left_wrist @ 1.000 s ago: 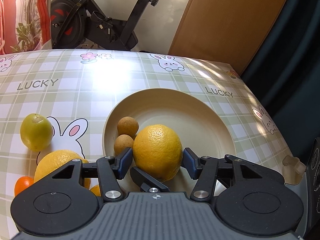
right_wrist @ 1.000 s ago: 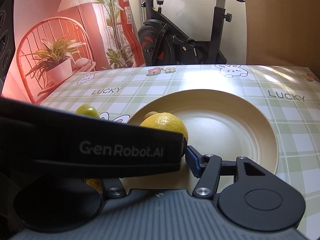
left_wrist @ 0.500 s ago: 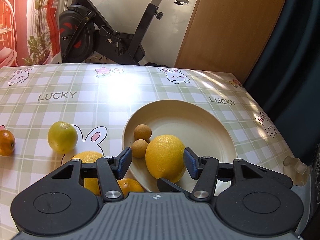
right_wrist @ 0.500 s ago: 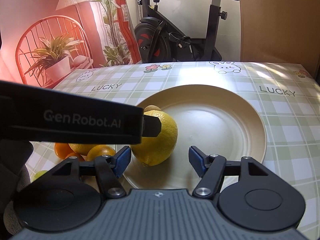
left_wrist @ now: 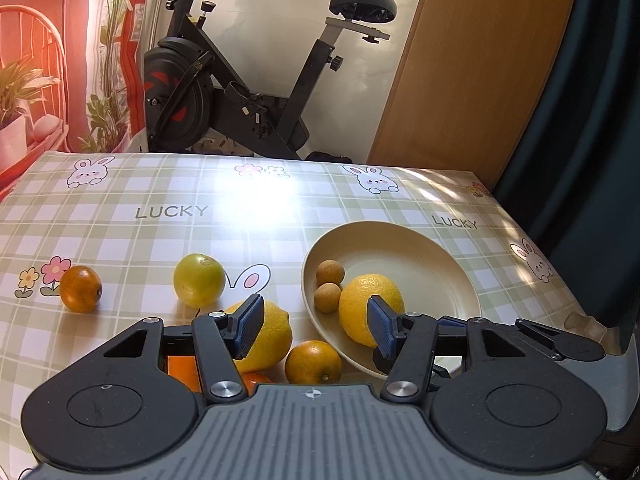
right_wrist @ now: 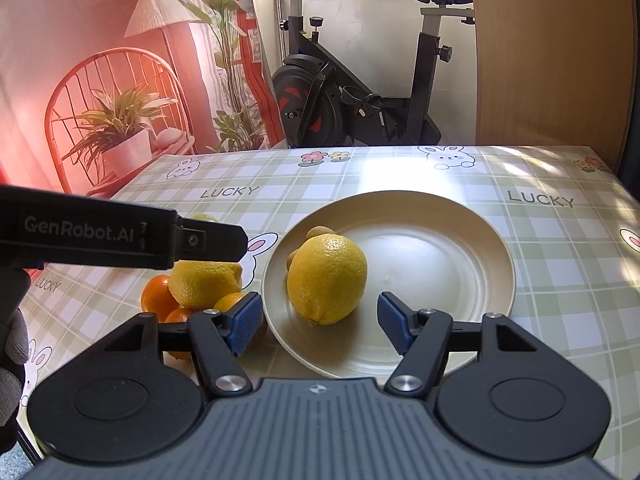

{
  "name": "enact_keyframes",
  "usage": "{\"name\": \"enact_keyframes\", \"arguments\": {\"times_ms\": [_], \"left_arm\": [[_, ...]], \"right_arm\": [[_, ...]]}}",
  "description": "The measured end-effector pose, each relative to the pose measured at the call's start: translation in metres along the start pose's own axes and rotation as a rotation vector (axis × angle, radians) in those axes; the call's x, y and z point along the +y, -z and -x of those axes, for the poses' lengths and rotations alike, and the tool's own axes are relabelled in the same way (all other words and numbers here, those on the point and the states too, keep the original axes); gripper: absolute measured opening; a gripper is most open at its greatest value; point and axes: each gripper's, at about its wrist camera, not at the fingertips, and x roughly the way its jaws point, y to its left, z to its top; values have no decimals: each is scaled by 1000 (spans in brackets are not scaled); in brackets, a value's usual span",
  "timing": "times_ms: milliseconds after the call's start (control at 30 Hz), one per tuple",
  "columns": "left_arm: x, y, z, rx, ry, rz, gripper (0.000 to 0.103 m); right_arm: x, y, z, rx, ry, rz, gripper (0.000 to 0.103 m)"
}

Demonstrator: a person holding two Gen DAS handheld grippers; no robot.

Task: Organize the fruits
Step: 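Move the left tool to the green round fruit and grasp it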

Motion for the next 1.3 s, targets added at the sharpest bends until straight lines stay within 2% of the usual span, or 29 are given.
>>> {"name": "enact_keyframes", "arguments": {"times_ms": [467, 633, 1300], "left_arm": [[43, 8, 44, -50, -37, 53, 59], [51, 18, 54, -57, -58, 43, 59], [70, 43, 63, -25, -57, 86, 59]], "right_arm": [[33, -1, 17, -50, -53, 26, 67], [41, -1, 20, -61, -70, 43, 67], [55, 12, 17, -32, -88, 62, 67]]}}
